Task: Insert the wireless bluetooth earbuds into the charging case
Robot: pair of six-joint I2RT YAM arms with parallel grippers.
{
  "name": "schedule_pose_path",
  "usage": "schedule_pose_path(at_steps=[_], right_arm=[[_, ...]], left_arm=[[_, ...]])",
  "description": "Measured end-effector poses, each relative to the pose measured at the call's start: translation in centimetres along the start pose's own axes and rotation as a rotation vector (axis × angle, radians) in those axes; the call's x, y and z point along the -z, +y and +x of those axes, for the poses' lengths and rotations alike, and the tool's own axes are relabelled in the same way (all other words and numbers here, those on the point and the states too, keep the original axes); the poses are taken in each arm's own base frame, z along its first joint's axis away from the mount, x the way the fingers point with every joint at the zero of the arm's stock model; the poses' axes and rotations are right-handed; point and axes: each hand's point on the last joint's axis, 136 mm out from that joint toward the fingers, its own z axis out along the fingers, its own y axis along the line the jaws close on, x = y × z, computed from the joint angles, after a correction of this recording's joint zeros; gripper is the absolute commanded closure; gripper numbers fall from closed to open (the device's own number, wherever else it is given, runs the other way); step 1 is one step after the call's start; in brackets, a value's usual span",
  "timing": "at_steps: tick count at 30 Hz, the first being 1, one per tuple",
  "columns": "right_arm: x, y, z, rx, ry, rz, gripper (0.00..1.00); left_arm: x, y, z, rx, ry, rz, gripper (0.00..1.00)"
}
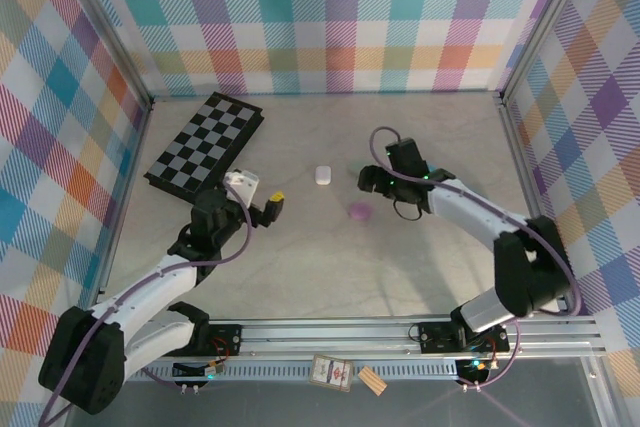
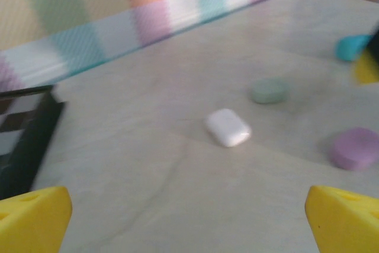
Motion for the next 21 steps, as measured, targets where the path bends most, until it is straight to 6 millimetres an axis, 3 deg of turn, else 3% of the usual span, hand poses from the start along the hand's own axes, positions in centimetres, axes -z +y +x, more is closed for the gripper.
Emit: schedule_pose_path(at_steps=[3, 6, 14, 17, 21], right_arm=[[2.8, -1.6, -2.7, 0.075, -0.163, 0.033, 0.02], [4.2, -4.5, -3.3, 0.166, -0.278, 0.093, 0.01], [1.7, -13.8, 0.6, 0.285, -0.324, 0.255, 0.01], [0.9, -15.4, 0.9, 0.268, -0.353, 0.257, 0.01], [0.4, -15.9, -0.7, 0.262, -0.416, 0.234, 0.01]], left_arm=[[0.1, 3.0, 2.0, 0.043, 0.013, -0.107, 0.0], [0.1, 5.0, 4.3, 0.079, 0.039, -0.178, 0.0], [-1.9, 7.5, 9.0, 0.156, 0.097, -0.252, 0.0], [-2.5, 8.4, 10.5, 0.186, 0.113, -0.272, 0.0], [-3.3, 9.4, 12.3, 0.224, 0.141, -0.294, 0.0]])
